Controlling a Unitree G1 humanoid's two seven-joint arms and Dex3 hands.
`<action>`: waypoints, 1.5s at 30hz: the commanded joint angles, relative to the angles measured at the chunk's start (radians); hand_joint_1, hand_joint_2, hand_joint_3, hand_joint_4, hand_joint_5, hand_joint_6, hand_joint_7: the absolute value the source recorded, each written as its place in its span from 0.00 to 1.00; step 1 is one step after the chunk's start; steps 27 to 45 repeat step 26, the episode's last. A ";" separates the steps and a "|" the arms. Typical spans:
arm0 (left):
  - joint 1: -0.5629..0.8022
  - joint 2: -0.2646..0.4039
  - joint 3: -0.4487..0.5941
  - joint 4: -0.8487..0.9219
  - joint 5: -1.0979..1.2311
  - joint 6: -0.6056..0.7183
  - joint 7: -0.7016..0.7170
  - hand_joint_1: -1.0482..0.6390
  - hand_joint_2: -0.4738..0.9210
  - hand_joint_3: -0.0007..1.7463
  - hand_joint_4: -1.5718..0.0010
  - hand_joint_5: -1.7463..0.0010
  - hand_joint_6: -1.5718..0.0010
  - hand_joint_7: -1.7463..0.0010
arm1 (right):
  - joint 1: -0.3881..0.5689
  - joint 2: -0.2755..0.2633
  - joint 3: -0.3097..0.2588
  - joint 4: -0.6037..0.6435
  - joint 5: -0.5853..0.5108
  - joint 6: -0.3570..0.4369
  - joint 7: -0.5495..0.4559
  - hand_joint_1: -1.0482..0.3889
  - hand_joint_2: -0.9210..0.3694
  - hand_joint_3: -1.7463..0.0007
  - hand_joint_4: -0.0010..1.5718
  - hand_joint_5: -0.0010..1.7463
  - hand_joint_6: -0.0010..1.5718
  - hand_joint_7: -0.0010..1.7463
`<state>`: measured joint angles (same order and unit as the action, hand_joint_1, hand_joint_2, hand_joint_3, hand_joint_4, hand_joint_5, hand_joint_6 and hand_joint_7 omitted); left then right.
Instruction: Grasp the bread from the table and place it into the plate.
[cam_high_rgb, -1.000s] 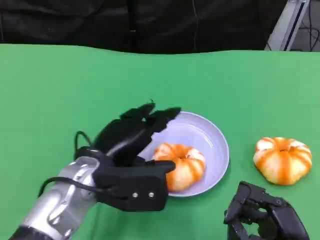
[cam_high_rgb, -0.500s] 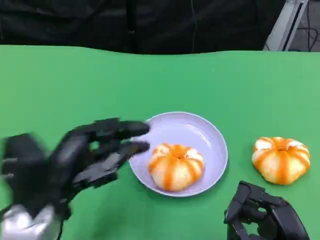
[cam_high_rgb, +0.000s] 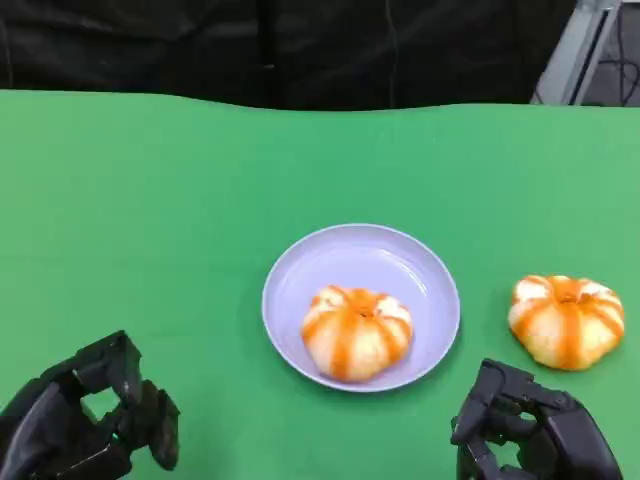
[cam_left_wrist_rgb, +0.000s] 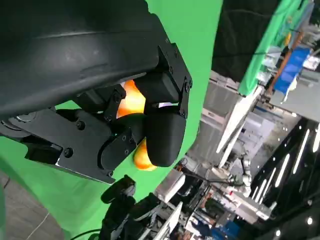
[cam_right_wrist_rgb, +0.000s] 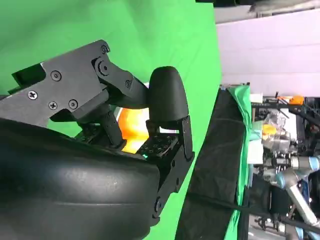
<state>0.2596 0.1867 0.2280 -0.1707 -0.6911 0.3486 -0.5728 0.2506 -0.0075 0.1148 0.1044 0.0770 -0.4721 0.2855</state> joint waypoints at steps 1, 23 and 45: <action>-0.011 0.006 0.013 0.066 0.029 -0.059 -0.027 0.57 0.77 0.63 0.44 0.00 0.49 0.03 | 0.000 -0.015 -0.011 0.010 0.013 -0.013 0.004 0.64 0.20 0.41 0.49 1.00 0.46 0.87; -0.051 -0.032 0.026 0.196 0.137 -0.193 0.030 0.61 0.73 0.74 0.46 0.00 0.56 0.00 | 0.022 -0.012 -0.003 -0.017 0.015 -0.006 0.005 0.63 0.20 0.42 0.49 1.00 0.45 0.87; -0.047 -0.032 0.025 0.184 0.146 -0.184 0.045 0.61 0.73 0.74 0.46 0.00 0.55 0.00 | 0.021 -0.013 -0.001 -0.021 0.005 -0.008 0.000 0.64 0.20 0.42 0.49 1.00 0.46 0.88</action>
